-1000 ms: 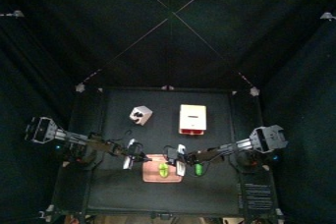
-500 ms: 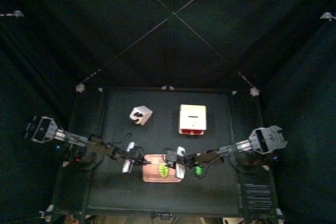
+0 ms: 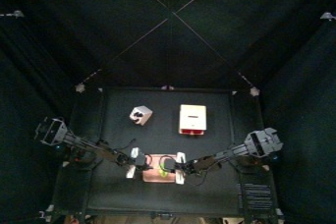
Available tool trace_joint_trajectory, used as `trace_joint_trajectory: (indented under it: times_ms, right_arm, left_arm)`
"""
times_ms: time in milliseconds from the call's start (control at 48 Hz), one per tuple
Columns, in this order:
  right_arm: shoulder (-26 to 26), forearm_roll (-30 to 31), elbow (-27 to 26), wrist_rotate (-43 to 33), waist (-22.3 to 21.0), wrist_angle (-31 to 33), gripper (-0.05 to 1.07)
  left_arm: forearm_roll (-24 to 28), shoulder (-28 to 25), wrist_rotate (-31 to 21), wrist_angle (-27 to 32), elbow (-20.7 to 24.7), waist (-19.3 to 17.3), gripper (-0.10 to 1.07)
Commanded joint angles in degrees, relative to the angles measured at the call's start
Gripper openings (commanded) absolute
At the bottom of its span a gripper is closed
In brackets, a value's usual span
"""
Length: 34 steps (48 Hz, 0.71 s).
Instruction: Cut starfruit
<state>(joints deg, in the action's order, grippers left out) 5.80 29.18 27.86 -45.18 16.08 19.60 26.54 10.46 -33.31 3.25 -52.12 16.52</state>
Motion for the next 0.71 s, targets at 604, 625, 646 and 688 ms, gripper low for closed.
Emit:
trace_joint_trajectory:
  times_ms: [604, 625, 646, 688]
  right_arm:
    - [1.3, 1.1, -0.8, 0.0, -1.0, -0.1, 0.28]
    - [1.1, 1.1, -0.8, 0.0, -1.0, -0.1, 0.28]
    - [1.3, 1.2, -0.8, 0.0, -1.0, 0.0, 0.28]
    - [1.1, 1.1, -1.1, 0.0, -1.2, -0.1, 0.28]
  left_arm:
    - [1.6, -0.5, -0.1, 1.1, 1.1, 1.1, 0.37]
    - [1.7, -0.5, 0.0, 1.1, 1.1, 1.0, 0.37]
    - [1.8, -0.4, 0.0, 1.0, 1.1, 1.0, 0.37]
    - [2.2, -0.3, 0.0, 1.0, 1.1, 1.0, 0.37]
